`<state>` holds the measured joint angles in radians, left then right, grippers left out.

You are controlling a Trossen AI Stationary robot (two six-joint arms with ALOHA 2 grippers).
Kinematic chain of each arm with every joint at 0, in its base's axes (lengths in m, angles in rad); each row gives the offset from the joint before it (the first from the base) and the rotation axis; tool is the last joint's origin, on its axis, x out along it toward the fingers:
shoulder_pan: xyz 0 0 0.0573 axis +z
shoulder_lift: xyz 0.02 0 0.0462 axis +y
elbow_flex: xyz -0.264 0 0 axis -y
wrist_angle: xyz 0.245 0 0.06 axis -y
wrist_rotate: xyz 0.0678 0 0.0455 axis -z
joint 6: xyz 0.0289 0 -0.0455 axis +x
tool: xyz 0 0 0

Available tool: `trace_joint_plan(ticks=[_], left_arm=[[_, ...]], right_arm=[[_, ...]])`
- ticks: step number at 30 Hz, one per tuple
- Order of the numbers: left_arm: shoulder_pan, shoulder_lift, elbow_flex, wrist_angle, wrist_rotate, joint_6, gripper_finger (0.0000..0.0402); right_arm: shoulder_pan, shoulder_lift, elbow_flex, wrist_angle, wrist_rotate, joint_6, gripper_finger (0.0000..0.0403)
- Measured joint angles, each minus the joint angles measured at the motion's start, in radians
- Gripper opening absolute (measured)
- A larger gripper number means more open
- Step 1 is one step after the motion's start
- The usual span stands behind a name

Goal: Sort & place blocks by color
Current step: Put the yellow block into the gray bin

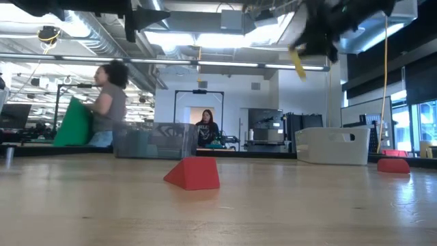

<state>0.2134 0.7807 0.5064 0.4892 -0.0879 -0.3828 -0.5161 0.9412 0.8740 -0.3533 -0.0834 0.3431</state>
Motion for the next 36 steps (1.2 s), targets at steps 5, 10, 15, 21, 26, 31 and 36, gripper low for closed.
trace_joint_plan(ticks=[5, 10, 15, 21, 26, 31, 36], left_arm=[[0.0, 0.0, 0.0, -0.001, 0.0, 0.0, 0.0227], [0.0, 0.0, 0.0, -0.001, 0.0, -0.002, 0.0228], [0.0, 0.0, 0.0, -0.001, -0.008, -0.002, 0.0228], [0.0, 0.0, 0.0, -0.001, -0.008, -0.002, 0.0228], [0.0, 0.0, 0.0, -0.002, -0.008, 0.0, 0.0228], [0.0, 0.001, 0.0, -0.002, -0.032, 0.0, 0.0228], [0.0, 0.001, 0.0, -0.002, -0.035, 0.001, 0.0228]], right_arm=[[-0.172, 0.177, 0.084, -0.314, 0.056, -0.083, 0.0129], [-0.323, 0.349, 0.078, -0.375, 0.06, -0.116, 0.0129], [-0.391, 0.482, 0.076, -0.293, 0.058, -0.11, 0.0129], [-0.399, 0.555, 0.075, -0.145, 0.048, -0.031, 0.0129], [-0.399, 0.558, 0.075, -0.122, 0.045, 0.046, 0.0129], [-0.399, 0.558, 0.032, -0.094, 0.045, 0.125, 0.0129], [-0.398, 0.558, 0.002, -0.078, 0.045, 0.153, 0.0129]])
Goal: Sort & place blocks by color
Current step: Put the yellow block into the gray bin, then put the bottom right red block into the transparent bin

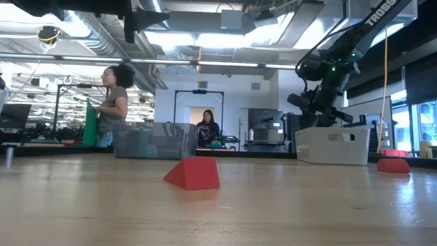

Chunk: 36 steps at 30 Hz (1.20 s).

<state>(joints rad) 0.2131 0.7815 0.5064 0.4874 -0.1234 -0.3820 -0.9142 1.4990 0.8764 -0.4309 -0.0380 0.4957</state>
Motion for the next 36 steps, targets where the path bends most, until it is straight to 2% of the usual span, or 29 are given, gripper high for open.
trace_joint_plan(ticks=[7, 16, 25, 27, 31, 36], left_arm=[[0.0, 0.0, 0.0, 0.0, 0.0, 0.0, 0.0228], [0.0, 0.0, 0.0, 0.0, 0.001, 0.0, 0.0228], [0.0, 0.0, 0.0, 0.0, 0.002, 0.0, 0.0228], [0.0, 0.0, 0.0, 0.0, 0.002, 0.0, 0.0228], [0.0, 0.0, 0.0, 0.0, 0.012, 0.0, 0.0228], [0.0, 0.0, 0.0, 0.0, 0.039, -0.001, 0.0228]], right_arm=[[0.0, 0.0, 0.0, 0.011, 0.0, 0.021, 0.0166], [0.0, -0.019, 0.011, -0.014, -0.016, -0.052, 0.0174], [0.001, -0.213, 0.022, -0.094, -0.025, -0.146, 0.0175], [0.014, -0.28, 0.019, -0.077, -0.093, -0.157, 0.0176], [0.081, -0.409, 0.0, 0.005, -0.319, -0.184, 0.0176], [0.228, -0.559, -0.066, 0.232, -0.582, -0.181, 0.0176]])
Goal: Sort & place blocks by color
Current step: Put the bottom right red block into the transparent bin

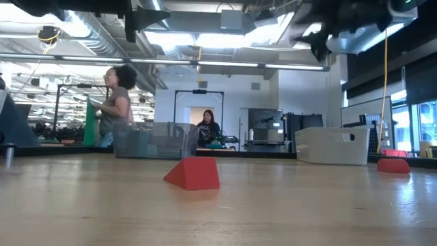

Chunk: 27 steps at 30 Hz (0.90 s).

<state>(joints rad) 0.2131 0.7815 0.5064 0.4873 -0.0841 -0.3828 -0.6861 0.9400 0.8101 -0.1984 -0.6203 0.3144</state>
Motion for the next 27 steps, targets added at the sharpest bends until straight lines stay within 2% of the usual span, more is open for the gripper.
trace_joint_plan(ticks=[2, 4, 9, 17, 27], left_arm=[[0.0, 0.0, 0.0, 0.0, 0.001, 0.0, 0.0228], [0.0, 0.0, 0.0, 0.0, 0.0, 0.0, 0.0228], [0.0, 0.0, 0.0, 0.0, 0.0, -0.001, 0.0228], [0.0, 0.0, 0.0, 0.0, -0.003, -0.003, 0.0228], [0.0, 0.0, 0.0, 0.0, -0.004, -0.001, 0.0228]], right_arm=[[0.061, -0.048, -0.028, 0.078, -0.011, 0.034, 0.0176], [0.106, -0.083, -0.047, 0.124, 0.028, 0.066, 0.0176], [0.168, -0.113, -0.048, 0.154, 0.103, 0.071, 0.0176], [0.175, -0.111, -0.048, 0.186, 0.105, 0.106, 0.0176], [0.193, -0.075, -0.048, 0.294, 0.1, 0.339, 0.0176]])
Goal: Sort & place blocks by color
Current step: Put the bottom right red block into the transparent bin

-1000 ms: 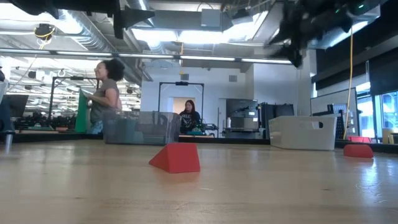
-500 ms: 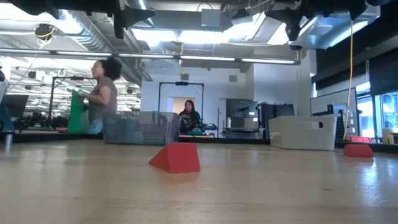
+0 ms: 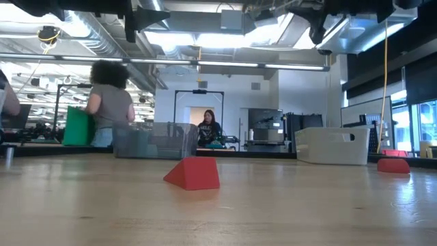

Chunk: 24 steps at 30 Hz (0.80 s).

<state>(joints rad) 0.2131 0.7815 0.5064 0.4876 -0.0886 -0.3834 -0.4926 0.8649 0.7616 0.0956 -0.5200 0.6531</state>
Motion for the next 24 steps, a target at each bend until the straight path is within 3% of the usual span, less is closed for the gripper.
trace_joint_plan(ticks=[7, 10, 15, 20, 24], left_arm=[[0.0, 0.0, 0.0, 0.0, -0.037, -0.001, 0.0228], [0.0, 0.0, 0.0, 0.0, -0.053, -0.007, 0.0228], [0.0, 0.0, 0.0, 0.0, -0.055, -0.007, 0.0228], [0.0, 0.0, 0.0, -0.005, -0.049, -0.006, 0.0228], [0.0, 0.0, 0.0, -0.008, -0.027, 0.001, 0.0228]], right_arm=[[0.173, 0.114, 0.001, 0.006, -0.049, 0.025, 0.0176], [0.256, 0.158, 0.033, -0.076, -0.051, 0.02, 0.0177], [0.383, 0.208, 0.156, -0.386, -0.038, -0.043, 0.0184], [0.535, 0.266, 0.267, -0.792, 0.078, -0.057, 0.0199], [0.684, 0.313, 0.286, -0.936, 0.106, -0.012, 0.0208]])
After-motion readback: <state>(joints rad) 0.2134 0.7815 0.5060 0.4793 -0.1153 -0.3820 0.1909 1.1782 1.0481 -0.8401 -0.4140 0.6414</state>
